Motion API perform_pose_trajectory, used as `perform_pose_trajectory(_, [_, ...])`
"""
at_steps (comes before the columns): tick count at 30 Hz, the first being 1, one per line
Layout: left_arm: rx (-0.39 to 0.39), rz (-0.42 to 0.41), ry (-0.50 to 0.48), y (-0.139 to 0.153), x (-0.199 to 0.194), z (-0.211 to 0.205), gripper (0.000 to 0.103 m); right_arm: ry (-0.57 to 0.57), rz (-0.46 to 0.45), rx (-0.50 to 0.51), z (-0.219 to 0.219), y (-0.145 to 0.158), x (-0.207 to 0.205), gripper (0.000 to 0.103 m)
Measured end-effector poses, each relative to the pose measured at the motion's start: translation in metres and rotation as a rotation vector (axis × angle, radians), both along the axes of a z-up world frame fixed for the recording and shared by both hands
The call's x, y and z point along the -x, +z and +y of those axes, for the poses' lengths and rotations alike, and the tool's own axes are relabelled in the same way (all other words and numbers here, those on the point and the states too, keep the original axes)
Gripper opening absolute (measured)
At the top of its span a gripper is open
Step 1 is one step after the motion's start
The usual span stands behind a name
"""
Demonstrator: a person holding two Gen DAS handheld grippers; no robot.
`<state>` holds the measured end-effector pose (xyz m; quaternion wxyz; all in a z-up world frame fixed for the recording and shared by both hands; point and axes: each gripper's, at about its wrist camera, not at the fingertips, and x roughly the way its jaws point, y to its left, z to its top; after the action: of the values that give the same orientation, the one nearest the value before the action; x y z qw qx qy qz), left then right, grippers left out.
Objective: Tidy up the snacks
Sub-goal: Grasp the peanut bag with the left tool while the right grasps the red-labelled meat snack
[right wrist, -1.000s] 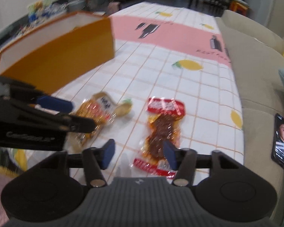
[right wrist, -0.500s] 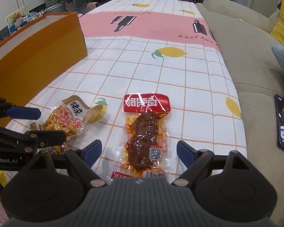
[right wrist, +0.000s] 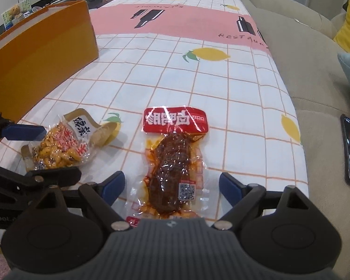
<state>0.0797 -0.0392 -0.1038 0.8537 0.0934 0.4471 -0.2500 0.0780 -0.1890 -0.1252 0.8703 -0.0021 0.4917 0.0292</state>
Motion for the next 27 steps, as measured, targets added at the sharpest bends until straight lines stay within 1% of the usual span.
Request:
perform_pose_trajectory(3, [0.016, 0.029, 0.006, -0.004, -0.004, 0.002, 0.095, -0.002, -0.003, -0.001, -0.002, 0.0, 0.0, 0.085])
perform_pose_trajectory(5, [0.009, 0.02, 0.0, -0.004, -0.003, 0.0, 0.095, -0.001, -0.003, 0.003, -0.002, 0.0, -0.001, 0.083])
perform_pose_trajectory(7, [0.003, 0.016, -0.009, -0.004, -0.003, -0.002, 0.091, 0.005, -0.007, 0.003, -0.002, 0.001, 0.0, 0.077])
perform_pose_trajectory(9, [0.001, 0.013, -0.014, -0.004, -0.003, -0.003, 0.091, 0.019, -0.015, 0.004, 0.0, 0.003, 0.001, 0.065])
perform_pose_trajectory(12, [0.012, 0.014, -0.015, -0.003, -0.004, -0.002, 0.089, 0.028, -0.017, 0.006, 0.003, 0.004, 0.001, 0.064])
perform_pose_trajectory(15, [0.023, 0.012, -0.009, -0.002, -0.003, -0.001, 0.085, 0.03, -0.012, 0.004, 0.003, 0.005, 0.0, 0.063])
perform_pose_trajectory(23, [0.001, 0.002, 0.002, 0.0, -0.001, -0.003, 0.082, 0.047, -0.01, 0.004, 0.006, 0.006, -0.001, 0.058])
perform_pose_trajectory(25, [0.008, 0.006, 0.013, 0.001, -0.001, -0.002, 0.082, 0.051, -0.011, 0.003, 0.007, 0.006, -0.001, 0.056])
perform_pose_trajectory(27, [0.032, 0.015, 0.029, 0.004, -0.001, 0.001, 0.082, 0.051, -0.017, 0.004, 0.008, 0.008, 0.0, 0.055])
